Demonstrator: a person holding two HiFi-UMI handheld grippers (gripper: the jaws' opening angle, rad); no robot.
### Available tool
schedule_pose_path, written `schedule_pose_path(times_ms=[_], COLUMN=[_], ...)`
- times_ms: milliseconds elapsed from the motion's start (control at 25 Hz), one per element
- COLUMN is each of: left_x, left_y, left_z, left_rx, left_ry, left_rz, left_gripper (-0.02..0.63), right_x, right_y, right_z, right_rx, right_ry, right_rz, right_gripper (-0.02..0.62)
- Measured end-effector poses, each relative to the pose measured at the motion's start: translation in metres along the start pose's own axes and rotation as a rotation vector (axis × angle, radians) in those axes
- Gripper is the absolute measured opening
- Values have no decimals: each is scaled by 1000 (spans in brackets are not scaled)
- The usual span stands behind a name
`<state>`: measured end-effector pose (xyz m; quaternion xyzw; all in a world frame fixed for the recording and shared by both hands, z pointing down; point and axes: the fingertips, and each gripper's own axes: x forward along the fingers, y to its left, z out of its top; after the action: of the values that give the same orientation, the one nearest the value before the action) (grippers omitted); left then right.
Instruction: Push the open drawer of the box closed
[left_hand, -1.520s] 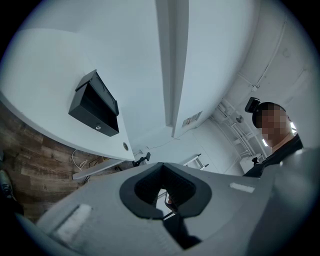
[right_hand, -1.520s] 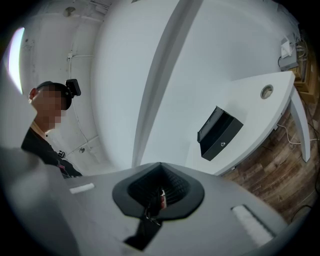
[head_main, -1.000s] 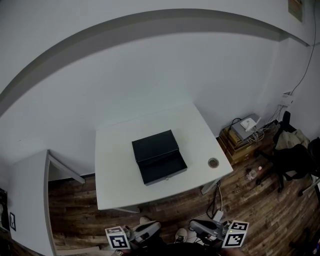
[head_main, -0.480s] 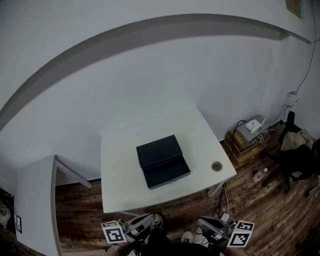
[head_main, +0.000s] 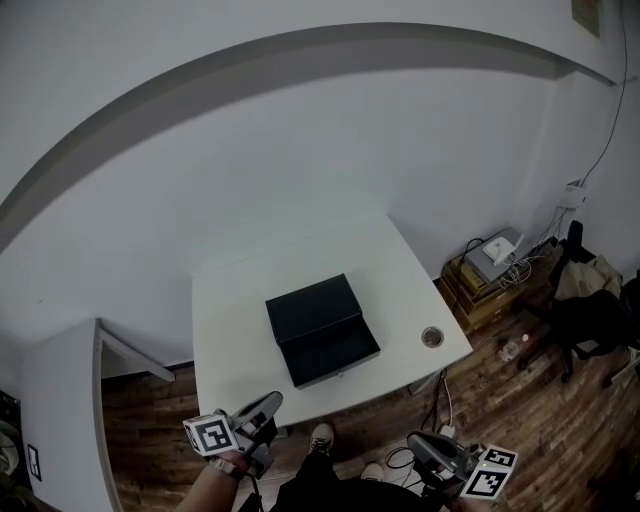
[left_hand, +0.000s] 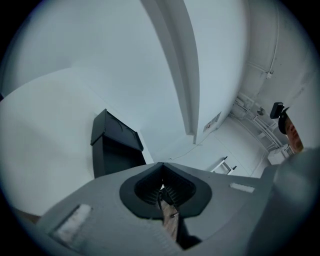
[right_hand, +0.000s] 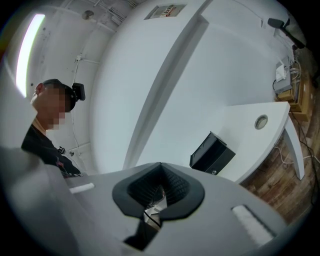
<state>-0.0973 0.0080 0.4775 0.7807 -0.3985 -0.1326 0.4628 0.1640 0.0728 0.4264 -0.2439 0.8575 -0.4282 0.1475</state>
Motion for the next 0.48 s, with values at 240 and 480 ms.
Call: schedule_pose_path(times_ms=[240, 480], left_x=[23, 55], left_y=[58, 113], left_z=[34, 72], left_rx=[22, 47], left_ry=[51, 106], left_rz=[108, 207], left_gripper=[23, 97], right_x=[11, 17], right_y=[-7, -16], right_z=[9, 13], right_rx=[-17, -14], right_ry=[-45, -90], right_rz=[-64, -137], right_gripper=[6, 11])
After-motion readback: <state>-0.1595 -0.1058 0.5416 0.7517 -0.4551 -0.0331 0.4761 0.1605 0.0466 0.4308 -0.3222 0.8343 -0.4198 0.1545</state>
